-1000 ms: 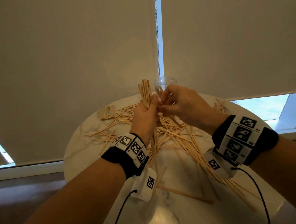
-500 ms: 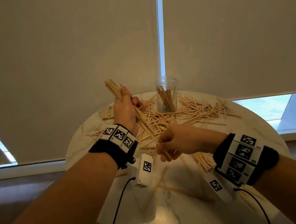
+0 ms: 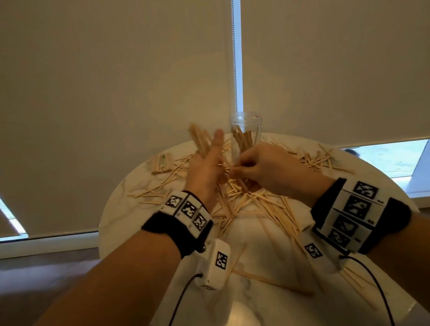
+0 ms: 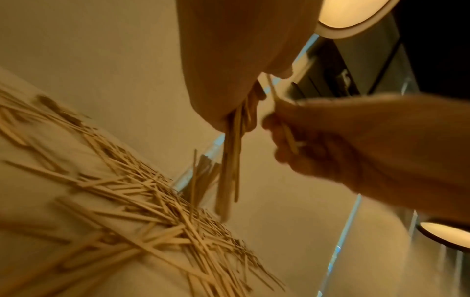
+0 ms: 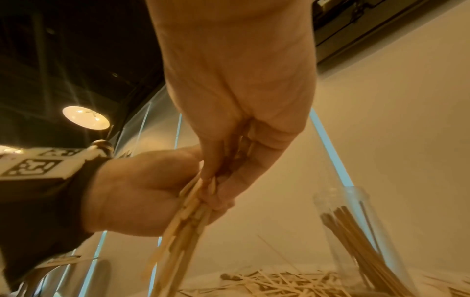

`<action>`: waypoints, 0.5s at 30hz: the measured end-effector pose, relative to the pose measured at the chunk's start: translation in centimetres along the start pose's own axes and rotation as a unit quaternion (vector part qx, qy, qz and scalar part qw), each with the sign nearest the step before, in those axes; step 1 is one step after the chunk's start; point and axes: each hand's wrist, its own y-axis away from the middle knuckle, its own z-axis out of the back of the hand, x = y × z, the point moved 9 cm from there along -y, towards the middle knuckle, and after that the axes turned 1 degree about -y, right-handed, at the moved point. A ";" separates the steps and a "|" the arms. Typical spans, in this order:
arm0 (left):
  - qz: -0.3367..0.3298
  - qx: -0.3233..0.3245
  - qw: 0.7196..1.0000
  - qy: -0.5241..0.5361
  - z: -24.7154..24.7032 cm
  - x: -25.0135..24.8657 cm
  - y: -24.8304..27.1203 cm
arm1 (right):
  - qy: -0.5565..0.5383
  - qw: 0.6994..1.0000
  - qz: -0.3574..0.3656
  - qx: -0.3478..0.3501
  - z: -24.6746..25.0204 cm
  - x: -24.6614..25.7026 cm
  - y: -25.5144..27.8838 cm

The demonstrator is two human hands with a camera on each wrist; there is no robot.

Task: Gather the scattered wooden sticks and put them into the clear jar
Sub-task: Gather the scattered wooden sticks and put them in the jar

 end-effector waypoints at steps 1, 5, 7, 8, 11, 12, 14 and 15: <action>0.003 0.012 1.000 -0.006 -1.0 0.2 0.3 | 0.038 0.999 0.030 -0.014 -0.1 1.0 -0.2; -0.020 -0.037 0.999 -0.019 -0.2 -0.7 -0.1 | 0.110 0.994 -0.008 0.014 -0.8 1.0 -0.2; -0.027 -0.052 0.998 0.026 0.7 -1.4 -0.6 | 0.192 0.969 -0.080 0.133 -3.1 -1.2 0.8; -0.026 -0.058 0.996 0.059 1.1 -1.7 -0.7 | 0.196 0.956 -0.102 0.192 -4.4 -2.2 1.6; -0.016 -0.052 0.992 0.112 1.0 -1.7 -0.5 | 0.005 0.961 -0.131 0.245 -7.2 -2.7 2.9; -0.017 -0.042 0.993 0.109 0.8 -1.5 -0.4 | -0.048 0.967 -0.126 0.218 -7.2 -2.4 2.8; -0.012 -0.016 0.997 0.080 0.3 -0.9 -0.3 | -0.064 0.983 -0.097 0.139 -6.1 -1.8 1.9; -0.010 0.000 0.998 0.065 0.0 -0.6 -0.1 | -0.039 0.990 -0.075 0.114 -5.7 -1.4 1.6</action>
